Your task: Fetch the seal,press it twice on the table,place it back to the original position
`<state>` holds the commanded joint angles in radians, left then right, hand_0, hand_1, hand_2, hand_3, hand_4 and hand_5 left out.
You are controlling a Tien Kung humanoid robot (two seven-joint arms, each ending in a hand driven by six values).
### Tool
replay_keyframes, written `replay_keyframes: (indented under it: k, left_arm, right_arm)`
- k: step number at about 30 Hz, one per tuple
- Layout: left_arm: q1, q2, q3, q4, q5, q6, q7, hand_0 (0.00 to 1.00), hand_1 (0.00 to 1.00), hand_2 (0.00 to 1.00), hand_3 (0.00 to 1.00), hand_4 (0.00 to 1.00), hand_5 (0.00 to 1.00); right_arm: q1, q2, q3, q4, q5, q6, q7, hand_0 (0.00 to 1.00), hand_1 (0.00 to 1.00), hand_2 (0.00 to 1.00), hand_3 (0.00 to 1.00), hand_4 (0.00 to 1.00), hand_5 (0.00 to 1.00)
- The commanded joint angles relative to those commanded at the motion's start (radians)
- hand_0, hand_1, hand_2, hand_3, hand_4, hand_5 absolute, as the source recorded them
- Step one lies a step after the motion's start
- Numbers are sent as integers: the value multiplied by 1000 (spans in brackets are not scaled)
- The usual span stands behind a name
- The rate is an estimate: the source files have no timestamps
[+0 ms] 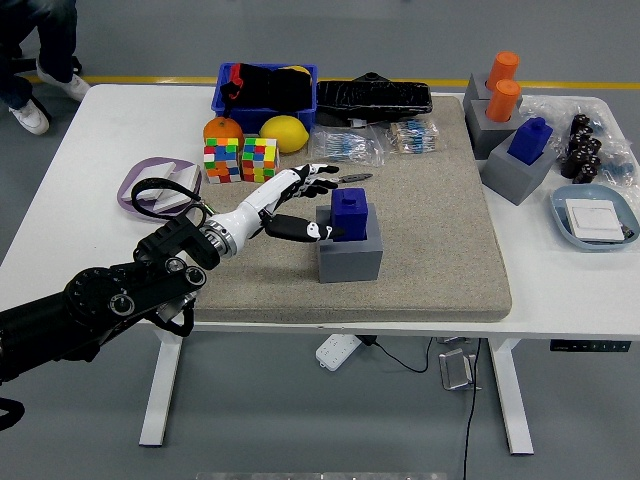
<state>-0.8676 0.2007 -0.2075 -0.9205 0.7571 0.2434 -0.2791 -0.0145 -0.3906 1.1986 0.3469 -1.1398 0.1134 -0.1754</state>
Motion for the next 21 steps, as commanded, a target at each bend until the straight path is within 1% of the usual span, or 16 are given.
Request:
replay_keyframes:
  k: [1, 6, 7, 12, 13, 18, 19, 21]
  left_arm:
    - [1, -4, 0, 1, -1, 1, 0, 806, 810, 786, 869, 923, 60]
    - [2, -15, -1, 3, -3, 11, -1, 806, 810, 786, 869, 923, 60]
    - [1, -17, -2, 2, -5, 14, -1, 805, 797, 774, 868, 894, 2]
    - [0, -27, -11, 2, -3, 32, 5, 805, 797, 774, 868, 894, 2]
    - [0, -29, -11, 3, -3, 33, 6, 755, 777, 763, 854, 885, 2]
    - [0, -37, -13, 8, -6, 34, 8, 755, 777, 763, 854, 885, 2]
    - [0, -38, -14, 9, -6, 34, 9, 763, 763, 739, 856, 879, 2]
    - [-1, -41, -12, 9, -8, 35, 10, 763, 763, 739, 856, 879, 2]
  right_arm:
    - [0, 0, 0, 0, 1, 0, 0, 934, 777, 761, 673, 849, 415]
    - [-1, 0, 0, -1, 0, 0, 0, 934, 777, 761, 673, 849, 415]
    - [-1, 0, -1, -2, 0, 0, 0, 933, 777, 761, 672, 847, 413]
    - [-1, 0, -3, 0, 1, 0, 0, 933, 777, 761, 672, 847, 413]
    - [-1, 0, -3, -1, 1, 0, 0, 933, 776, 760, 672, 846, 412]
    - [-1, 0, -5, -1, 1, 1, 0, 933, 776, 760, 672, 846, 412]
    - [-1, 0, -6, -1, 1, 1, 0, 932, 776, 760, 671, 845, 412]
    - [-1, 0, -5, -1, 1, 1, 0, 932, 776, 760, 671, 845, 412]
